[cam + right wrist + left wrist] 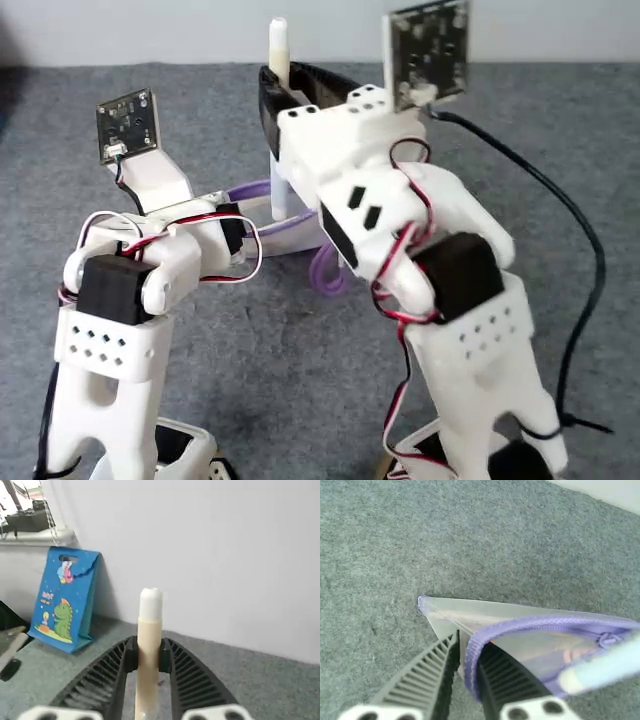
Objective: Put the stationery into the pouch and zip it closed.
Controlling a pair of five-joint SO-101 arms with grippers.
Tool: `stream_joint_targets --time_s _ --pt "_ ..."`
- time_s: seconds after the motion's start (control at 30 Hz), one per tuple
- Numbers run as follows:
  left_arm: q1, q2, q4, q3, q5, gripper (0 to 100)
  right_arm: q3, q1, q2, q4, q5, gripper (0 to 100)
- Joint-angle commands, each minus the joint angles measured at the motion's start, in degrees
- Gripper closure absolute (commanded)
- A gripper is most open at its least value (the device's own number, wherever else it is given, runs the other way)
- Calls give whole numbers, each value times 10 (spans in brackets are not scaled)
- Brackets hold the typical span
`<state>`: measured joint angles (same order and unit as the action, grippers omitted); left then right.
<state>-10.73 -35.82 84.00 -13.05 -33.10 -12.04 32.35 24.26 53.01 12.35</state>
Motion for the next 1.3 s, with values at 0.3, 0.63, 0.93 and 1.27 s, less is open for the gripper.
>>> stream_joint_targets --time_s 0.3,0.63,0.93,1.27 --pt "-4 -4 -7 25 -6 988 -2 6 -46 -23 -95 991" --pt "-4 -4 -7 25 -6 988 111 6 -10 76 -232 991" --pt "-4 -4 -7 28 -6 988 214 24 79 73 -265 990" --pt "-4 -4 -7 28 -6 988 231 40 127 74 -265 830"
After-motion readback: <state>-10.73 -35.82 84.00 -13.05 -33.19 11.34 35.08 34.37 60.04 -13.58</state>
